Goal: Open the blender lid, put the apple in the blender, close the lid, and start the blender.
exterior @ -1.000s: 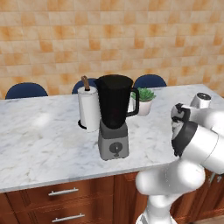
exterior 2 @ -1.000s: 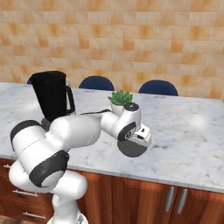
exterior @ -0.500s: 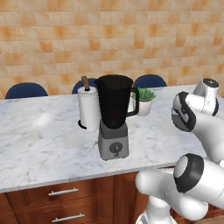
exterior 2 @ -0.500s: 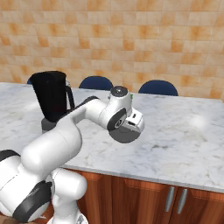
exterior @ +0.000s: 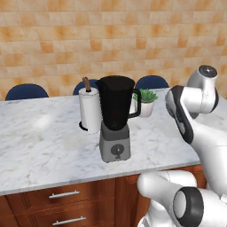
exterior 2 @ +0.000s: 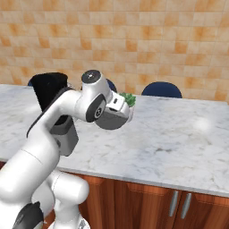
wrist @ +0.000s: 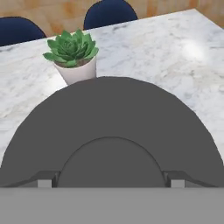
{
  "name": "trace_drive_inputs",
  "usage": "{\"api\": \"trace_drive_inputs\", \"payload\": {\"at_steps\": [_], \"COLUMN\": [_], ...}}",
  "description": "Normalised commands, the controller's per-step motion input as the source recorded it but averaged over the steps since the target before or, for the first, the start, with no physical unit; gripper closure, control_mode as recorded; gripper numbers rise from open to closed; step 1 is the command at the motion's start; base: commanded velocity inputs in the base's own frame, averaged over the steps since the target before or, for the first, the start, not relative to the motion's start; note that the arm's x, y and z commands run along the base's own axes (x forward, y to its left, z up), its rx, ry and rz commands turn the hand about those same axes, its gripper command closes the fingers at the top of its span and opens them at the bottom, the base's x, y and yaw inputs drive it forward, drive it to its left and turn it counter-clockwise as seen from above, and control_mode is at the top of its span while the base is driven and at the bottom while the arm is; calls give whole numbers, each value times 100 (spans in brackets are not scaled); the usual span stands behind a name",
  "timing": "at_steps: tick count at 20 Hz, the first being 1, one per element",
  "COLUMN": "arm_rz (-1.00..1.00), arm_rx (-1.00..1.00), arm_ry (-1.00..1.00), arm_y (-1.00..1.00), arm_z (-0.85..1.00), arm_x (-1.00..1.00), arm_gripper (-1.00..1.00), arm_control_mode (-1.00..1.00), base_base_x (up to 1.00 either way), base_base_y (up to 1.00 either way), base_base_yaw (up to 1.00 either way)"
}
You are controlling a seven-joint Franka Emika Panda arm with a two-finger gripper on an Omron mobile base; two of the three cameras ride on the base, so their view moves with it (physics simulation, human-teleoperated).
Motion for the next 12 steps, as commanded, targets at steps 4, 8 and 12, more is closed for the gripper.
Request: {"api": "trace_drive_inputs", "payload": {"at_steps": [4,8,12], "arm_rz": [0,3,3], "arm_rx": [-1,0,0], "arm_ry": [-13,-16,-10], "arm_y": [51,46,44], "arm_z": [93,85,99], "arm_x": [-19,-21,-14], "arm_gripper": [100,100,100], "arm_control_mode": [-100,-100,-100], "base_base_x": [0,0,0], "base_base_y": [0,0,0], "base_base_yaw": [0,0,0]}}
